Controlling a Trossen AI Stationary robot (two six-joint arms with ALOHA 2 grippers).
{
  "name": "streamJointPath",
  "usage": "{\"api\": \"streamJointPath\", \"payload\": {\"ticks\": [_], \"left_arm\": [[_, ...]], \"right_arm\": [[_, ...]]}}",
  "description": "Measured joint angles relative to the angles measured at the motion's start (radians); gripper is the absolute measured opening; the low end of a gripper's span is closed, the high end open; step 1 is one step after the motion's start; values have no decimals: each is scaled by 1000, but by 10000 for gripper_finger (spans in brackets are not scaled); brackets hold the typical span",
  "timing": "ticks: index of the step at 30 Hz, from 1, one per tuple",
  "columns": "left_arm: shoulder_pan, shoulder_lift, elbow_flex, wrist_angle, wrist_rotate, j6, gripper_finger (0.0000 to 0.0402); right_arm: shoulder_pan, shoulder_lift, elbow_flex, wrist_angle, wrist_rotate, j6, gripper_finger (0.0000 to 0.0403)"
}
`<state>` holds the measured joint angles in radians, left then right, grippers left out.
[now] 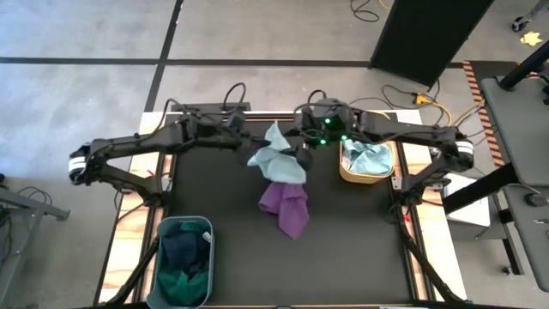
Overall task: Sort microfiber towel by color & place in baskets
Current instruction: Put the light blue microfiber towel into the yellow bin
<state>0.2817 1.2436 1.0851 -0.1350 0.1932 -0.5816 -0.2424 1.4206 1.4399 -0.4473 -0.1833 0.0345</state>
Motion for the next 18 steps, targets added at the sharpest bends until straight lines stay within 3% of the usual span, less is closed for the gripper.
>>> {"api": "streamJointPath", "payload": {"ticks": [6,10,14,18], "left_arm": [[-5,35,0,175,70,25,0],[-4,56,0,246,79,24,0],[-4,65,0,274,79,28,0],[-4,54,0,253,78,85,0]], "right_arm": [[0,72,0,93,0,47,285],[0,105,0,152,1,96,266],[0,126,0,169,1,146,203],[0,123,0,150,0,156,94]]}}
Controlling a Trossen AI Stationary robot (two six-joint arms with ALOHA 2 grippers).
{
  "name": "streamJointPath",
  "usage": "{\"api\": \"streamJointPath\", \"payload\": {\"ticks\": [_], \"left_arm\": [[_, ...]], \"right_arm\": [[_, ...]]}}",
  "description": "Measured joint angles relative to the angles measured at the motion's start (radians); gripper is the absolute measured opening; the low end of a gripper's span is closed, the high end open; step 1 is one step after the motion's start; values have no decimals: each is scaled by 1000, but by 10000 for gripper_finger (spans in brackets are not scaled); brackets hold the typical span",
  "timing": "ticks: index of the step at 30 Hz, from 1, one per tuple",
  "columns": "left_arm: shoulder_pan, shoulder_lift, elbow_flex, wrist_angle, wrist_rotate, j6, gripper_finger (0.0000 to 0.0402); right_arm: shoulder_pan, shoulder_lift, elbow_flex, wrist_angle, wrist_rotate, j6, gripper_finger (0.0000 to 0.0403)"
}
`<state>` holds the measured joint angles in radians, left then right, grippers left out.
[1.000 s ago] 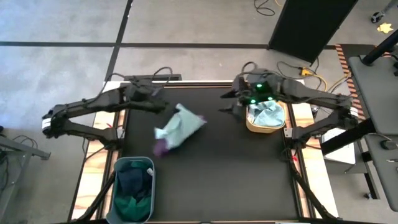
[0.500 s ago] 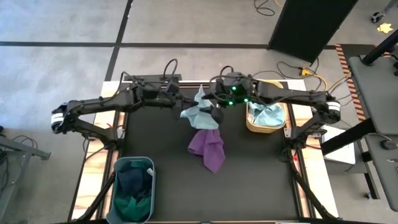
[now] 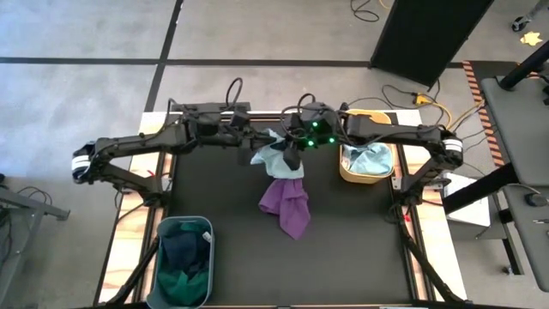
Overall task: Sort microfiber towel by color & place in baskets
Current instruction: Put the light blue microfiber towel into the yellow bin
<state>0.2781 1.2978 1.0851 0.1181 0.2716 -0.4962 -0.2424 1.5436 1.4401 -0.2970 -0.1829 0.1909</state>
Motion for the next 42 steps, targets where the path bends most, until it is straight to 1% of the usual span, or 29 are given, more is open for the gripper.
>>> {"api": "streamJointPath", "payload": {"ticks": [2,5,7,8,11,14,17,19,23,26,29,32,35,37,39,40,42], "left_arm": [[5,-10,0,-22,0,22,5],[14,-30,1,-117,0,62,23],[23,-43,1,-216,-1,91,38],[28,-51,1,-272,-4,102,46],[33,-74,1,-441,-73,129,69],[33,-76,0,-573,-158,148,90],[33,-66,-2,-613,-178,148,106],[32,-53,-2,-615,-178,148,114],[30,-24,-3,-583,-177,148,120],[25,-9,-3,-556,-177,148,121],[17,-2,-3,-543,-177,148,121],[7,-2,-3,-547,-176,148,121],[-7,-6,-3,-563,-176,148,121],[-18,-8,-3,-573,-176,148,121],[-29,-8,-3,-596,-176,148,121],[-35,-8,-4,-602,-176,148,121],[-44,-9,-6,-607,-176,148,121]], "right_arm": [[-1,-15,0,-21,0,-7,34],[-6,-54,6,-84,26,-4,16],[-12,-87,33,-171,84,-23,11],[-13,-105,54,-234,131,-40,11],[-24,-162,121,-455,326,-105,10],[-35,-216,161,-632,581,-132,10],[-55,-281,156,-712,826,-124,9],[-80,-320,132,-722,933,-103,9],[-151,-386,33,-672,1028,-63,9],[-206,-429,-79,-578,1079,-41,9],[-254,-467,-211,-403,1089,-60,9],[-291,-498,-334,-169,1090,-192,9],[-340,-533,-420,52,1090,-288,9],[-377,-557,-452,159,1094,-329,9],[-412,-578,-467,201,1093,-333,9],[-427,-589,-474,201,1091,-310,9],[-451,-612,-491,158,1043,-256,9]]}}
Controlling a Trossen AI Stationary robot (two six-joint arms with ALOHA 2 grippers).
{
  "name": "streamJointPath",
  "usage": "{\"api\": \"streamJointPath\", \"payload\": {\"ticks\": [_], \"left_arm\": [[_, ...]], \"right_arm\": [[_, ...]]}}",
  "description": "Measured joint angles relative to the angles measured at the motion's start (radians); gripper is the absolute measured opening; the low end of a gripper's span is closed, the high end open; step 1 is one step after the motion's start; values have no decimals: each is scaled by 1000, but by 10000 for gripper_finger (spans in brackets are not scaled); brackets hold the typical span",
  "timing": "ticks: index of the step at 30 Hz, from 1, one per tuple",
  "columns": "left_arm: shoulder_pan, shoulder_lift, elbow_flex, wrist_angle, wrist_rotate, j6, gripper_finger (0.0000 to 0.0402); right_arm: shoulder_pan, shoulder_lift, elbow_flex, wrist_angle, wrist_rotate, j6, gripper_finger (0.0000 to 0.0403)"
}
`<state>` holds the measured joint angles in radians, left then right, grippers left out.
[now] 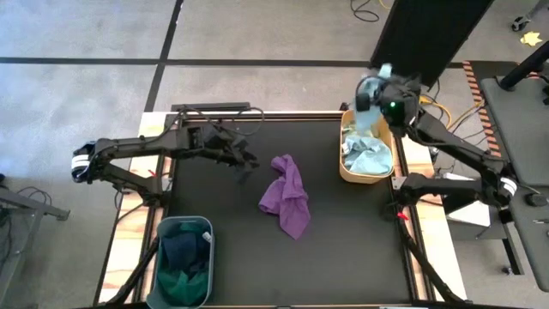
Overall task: Sort microfiber towel by color & place in baskets
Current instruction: Put the light blue microfiber towel into the yellow bin
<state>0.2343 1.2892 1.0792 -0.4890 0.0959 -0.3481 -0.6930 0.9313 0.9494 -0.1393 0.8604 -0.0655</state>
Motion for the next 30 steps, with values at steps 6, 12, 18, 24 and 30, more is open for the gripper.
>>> {"api": "streamJointPath", "payload": {"ticks": [6,12,18,24,30], "left_arm": [[-17,0,-2,0,-2,0,121],[-17,0,-2,3,-33,42,121],[-14,0,-3,60,-98,52,121],[-15,0,-3,64,-98,51,121],[-15,0,-3,29,-96,49,121]], "right_arm": [[-10,-56,-8,-488,-216,343,9],[-10,-65,-20,-834,-543,613,9],[-10,17,-34,-797,-1006,583,9],[-45,136,-34,-878,-879,495,9],[-113,185,-34,-875,-629,586,9]]}}
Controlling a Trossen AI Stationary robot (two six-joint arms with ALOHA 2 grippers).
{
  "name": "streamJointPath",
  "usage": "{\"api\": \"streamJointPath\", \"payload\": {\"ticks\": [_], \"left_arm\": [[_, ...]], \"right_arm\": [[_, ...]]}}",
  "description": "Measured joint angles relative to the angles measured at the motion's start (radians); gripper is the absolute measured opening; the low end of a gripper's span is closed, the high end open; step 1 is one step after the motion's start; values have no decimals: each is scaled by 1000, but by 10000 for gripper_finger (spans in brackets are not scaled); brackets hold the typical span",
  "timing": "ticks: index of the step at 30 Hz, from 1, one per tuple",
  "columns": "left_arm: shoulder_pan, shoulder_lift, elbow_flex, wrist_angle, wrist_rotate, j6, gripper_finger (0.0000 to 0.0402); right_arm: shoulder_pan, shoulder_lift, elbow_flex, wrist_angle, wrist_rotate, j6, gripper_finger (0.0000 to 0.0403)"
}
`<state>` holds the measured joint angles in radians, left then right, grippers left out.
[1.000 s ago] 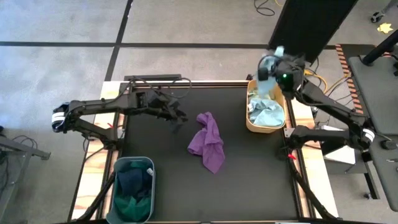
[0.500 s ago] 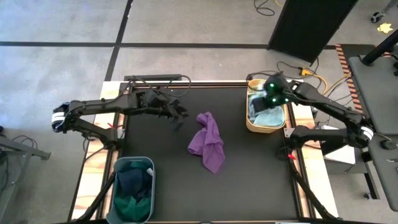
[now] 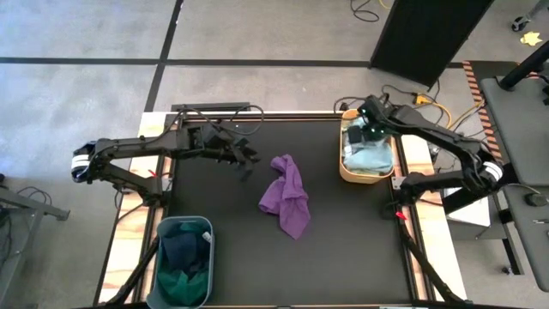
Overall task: Sort microfiber towel by color & place in baskets
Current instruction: Put the light blue microfiber towel into the yellow bin
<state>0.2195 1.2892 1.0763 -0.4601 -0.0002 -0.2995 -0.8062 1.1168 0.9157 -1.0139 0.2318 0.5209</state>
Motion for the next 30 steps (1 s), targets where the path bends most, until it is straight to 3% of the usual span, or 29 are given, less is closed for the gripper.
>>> {"api": "streamJointPath", "payload": {"ticks": [8,16,23,30], "left_arm": [[0,0,0,1,0,2,121],[0,0,0,-12,0,29,121],[0,-2,0,-22,0,62,121],[0,-4,4,-72,-22,70,131]], "right_arm": [[-38,146,1,109,-69,27,39],[-58,333,6,85,-155,-51,132],[-56,286,134,-83,-163,-114,207],[-42,158,347,-317,-163,-128,240]]}}
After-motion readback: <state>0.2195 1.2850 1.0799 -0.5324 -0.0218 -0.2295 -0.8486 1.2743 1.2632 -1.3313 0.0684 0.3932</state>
